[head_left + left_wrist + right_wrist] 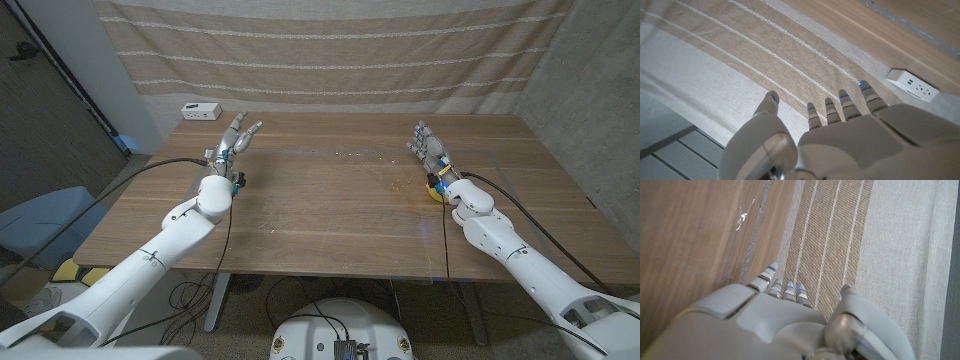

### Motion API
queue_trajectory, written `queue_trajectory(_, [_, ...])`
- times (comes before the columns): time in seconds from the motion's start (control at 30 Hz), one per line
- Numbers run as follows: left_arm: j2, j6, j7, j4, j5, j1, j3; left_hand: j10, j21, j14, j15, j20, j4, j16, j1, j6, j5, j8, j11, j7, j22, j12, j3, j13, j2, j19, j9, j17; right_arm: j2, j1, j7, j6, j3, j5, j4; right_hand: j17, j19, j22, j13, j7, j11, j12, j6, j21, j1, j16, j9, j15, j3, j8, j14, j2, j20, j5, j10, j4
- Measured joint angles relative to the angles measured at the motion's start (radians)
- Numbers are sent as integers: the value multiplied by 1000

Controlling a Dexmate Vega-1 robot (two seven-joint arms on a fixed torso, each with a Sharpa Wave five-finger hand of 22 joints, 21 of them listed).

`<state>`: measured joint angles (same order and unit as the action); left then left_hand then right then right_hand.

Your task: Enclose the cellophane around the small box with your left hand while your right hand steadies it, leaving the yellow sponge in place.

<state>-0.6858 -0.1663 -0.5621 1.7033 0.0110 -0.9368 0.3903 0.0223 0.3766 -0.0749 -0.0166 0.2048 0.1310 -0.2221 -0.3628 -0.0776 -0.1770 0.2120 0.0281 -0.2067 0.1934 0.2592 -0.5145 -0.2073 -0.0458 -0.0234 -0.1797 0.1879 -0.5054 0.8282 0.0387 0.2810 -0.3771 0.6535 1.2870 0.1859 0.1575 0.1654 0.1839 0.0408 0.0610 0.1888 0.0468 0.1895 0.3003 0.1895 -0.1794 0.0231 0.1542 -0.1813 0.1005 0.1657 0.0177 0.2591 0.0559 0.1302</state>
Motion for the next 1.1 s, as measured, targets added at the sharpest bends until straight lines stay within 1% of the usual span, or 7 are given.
queue_trajectory(0.17, [-5, -171, -42, 26, -90, -3, 3, 11, 10, -34, -5, 5, 21, -11, -22, -18, 0, 0, -3, 7, 4, 4, -5, -7, 12, -29, -4, 6, 3, -6, 1, -1, -4, -1, -5, 0, 0, 0, 0, 0, 0, 0, 0, 0, 0, 0, 0, 0, 0, 0, 0, 0, 0, 0, 0, 0])
queue_trajectory(0.2, [-20, -210, -45, 102, -104, -6, 17, 16, 10, -38, -8, 6, 24, -11, -27, -19, 0, 0, -5, 9, 5, 4, -2, -9, 14, -31, -4, 6, 3, -7, 2, -2, -4, -5, -6, 0, 0, 0, 0, 0, 0, 0, 0, 0, 0, 0, 0, 2, 0, 0, -2, 0, 0, 0, 0, 0])
queue_trajectory(0.3, [-28, -294, -45, 140, -126, -6, 22, 17, 16, -43, -14, 5, 25, -11, -38, -19, 0, 0, -6, 9, 5, 4, -1, -9, 19, -40, -4, 6, 4, -9, 2, -3, -6, -6, -8, 0, 0, 0, 0, 0, 0, 0, 0, 0, 0, 0, 0, 4, 0, 0, -4, 0, 0, 0, 0, 0])
queue_trajectory(0.47, [-41, -490, -8, 184, -144, -5, 27, 13, 19, -41, -27, 6, 33, -11, -51, -2, 0, -4, -10, 10, 5, 4, -1, -14, 32, -59, -4, 6, 5, -13, 3, -4, -9, -7, -10, 0, 0, 0, 0, 0, 0, 0, 0, 0, 0, 0, 0, 4, 0, 0, -4, 0, 0, 0, 0, 0])
queue_trajectory(0.57, [-76, -590, 23, 261, -143, 7, 34, 9, 19, -37, -30, 11, 35, -11, -55, -2, 0, -5, -14, 10, 5, 4, 1, -14, 36, -64, -4, 6, 6, -16, 6, -10, -11, -8, -11, 0, 0, 0, 0, 0, 0, 0, 0, 0, -2, 0, 0, 4, 0, 0, -4, -2, 0, 0, 0, 0])
queue_trajectory(0.7, [-106, -704, 67, 298, -126, 19, 41, 9, 19, -43, -35, 11, 37, -11, -60, 2, 0, -5, -14, 17, 5, 4, 3, -18, 31, -65, -8, 6, 8, -21, 11, -15, -15, -9, -15, 0, 0, 0, 0, 0, 0, 0, 0, 0, -5, 0, 0, 4, 3, 0, -4, -5, 0, 0, 0, -3])
queue_trajectory(1.1, [-164, -902, 148, 350, -62, 48, 64, 22, 24, -60, -30, 8, 30, -11, -60, 0, 0, -9, -26, 49, 4, 11, 11, -23, 31, -93, -9, 10, 11, -29, 20, -22, -23, -10, -21, 0, 2, 0, 0, 0, 0, 0, 0, 0, -5, 0, 0, 9, 4, -4, -9, -5, -9, 0, 0, -4])
